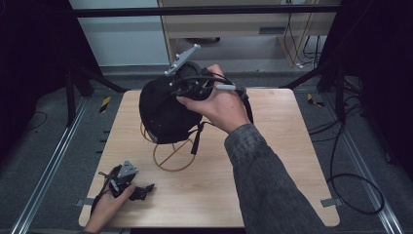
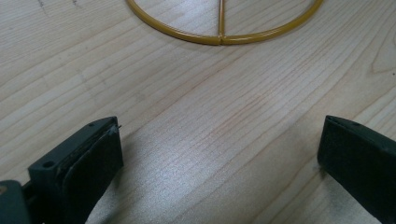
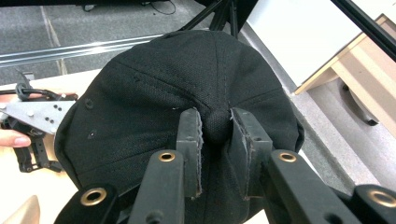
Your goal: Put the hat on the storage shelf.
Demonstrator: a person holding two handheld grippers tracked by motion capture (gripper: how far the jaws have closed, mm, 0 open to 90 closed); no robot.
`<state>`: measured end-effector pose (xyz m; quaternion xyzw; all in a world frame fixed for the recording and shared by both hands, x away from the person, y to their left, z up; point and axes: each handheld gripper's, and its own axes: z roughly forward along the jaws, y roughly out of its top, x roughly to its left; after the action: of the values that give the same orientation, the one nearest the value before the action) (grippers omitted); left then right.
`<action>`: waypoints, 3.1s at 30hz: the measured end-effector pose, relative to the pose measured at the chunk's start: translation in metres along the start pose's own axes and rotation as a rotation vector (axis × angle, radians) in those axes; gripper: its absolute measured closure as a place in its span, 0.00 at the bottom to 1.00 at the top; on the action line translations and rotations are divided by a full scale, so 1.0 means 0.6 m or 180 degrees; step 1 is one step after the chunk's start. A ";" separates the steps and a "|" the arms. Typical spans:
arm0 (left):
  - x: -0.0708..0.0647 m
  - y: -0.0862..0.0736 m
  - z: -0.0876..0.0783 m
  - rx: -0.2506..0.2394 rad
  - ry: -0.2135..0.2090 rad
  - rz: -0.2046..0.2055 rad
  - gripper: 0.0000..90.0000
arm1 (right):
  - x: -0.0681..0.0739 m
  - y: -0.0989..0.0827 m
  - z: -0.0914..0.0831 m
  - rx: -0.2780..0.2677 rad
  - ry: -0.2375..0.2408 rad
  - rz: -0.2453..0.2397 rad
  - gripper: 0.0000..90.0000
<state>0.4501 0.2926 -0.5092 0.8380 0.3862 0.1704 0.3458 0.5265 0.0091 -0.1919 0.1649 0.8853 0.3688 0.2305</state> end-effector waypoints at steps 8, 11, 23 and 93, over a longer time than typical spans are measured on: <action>0.000 0.000 0.000 -0.0002 -0.0003 -0.0002 0.00 | 0.002 0.018 0.020 0.0040 0.0029 -0.0019 0.82; 0.000 0.000 0.000 -0.0003 -0.0003 -0.0004 0.00 | 0.002 0.021 0.025 0.0047 0.0035 -0.0015 0.82; 0.000 0.000 0.000 -0.0003 -0.0004 -0.0004 0.00 | 0.004 0.028 0.052 0.0100 0.0076 0.0009 0.82; 0.000 0.000 0.000 -0.0001 -0.0004 -0.0002 0.00 | 0.028 0.020 0.149 0.0420 0.0203 0.0079 0.81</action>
<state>0.4501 0.2925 -0.5092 0.8379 0.3862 0.1698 0.3462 0.5613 0.0766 -0.2439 0.1788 0.9124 0.3175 0.1863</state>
